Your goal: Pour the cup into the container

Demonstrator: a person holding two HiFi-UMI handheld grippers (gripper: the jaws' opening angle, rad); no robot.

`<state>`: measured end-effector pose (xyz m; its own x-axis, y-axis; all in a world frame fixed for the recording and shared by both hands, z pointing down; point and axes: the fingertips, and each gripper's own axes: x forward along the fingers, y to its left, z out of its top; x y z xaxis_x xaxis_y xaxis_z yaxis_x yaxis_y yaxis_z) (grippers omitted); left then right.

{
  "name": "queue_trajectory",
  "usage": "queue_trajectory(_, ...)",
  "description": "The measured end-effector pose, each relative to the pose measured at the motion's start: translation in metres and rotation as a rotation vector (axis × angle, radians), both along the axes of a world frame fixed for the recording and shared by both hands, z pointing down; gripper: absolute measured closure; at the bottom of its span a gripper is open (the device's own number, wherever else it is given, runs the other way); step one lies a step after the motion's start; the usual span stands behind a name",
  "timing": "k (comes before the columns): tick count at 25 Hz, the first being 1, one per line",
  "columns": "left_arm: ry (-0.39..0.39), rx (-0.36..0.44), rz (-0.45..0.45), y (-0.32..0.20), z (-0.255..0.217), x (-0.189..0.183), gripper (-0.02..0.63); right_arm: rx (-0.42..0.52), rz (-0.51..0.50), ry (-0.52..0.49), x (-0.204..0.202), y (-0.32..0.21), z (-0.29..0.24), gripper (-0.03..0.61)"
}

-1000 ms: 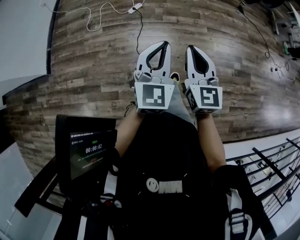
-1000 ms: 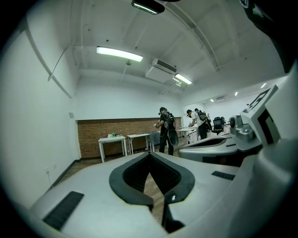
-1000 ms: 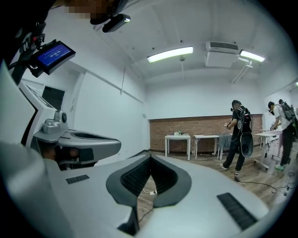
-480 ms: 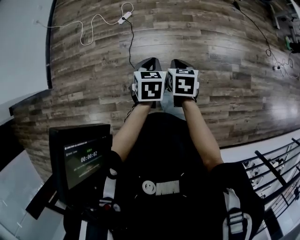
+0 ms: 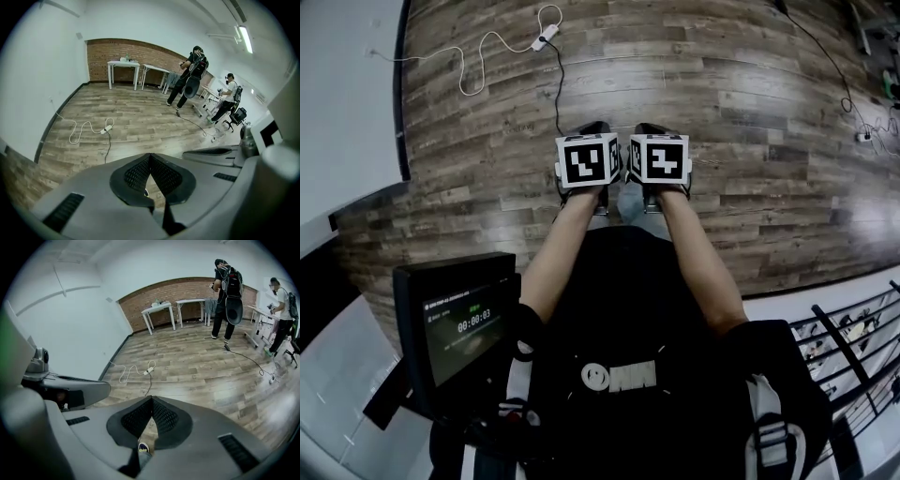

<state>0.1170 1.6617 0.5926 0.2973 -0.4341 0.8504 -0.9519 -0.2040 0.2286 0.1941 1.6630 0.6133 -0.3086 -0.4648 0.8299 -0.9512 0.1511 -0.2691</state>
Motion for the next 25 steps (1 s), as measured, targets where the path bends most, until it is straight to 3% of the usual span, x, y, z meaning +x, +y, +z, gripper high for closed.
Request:
queue_trajectory(11, 0.044, -0.056, 0.011, -0.053, 0.009, -0.024, 0.614, -0.017, 0.007, 0.007, -0.019, -0.061, -0.001, 0.574)
queue_trajectory(25, 0.112, -0.045, 0.029, -0.065, 0.017, -0.011, 0.614, 0.007, -0.046, 0.011, -0.034, -0.076, 0.007, 0.574)
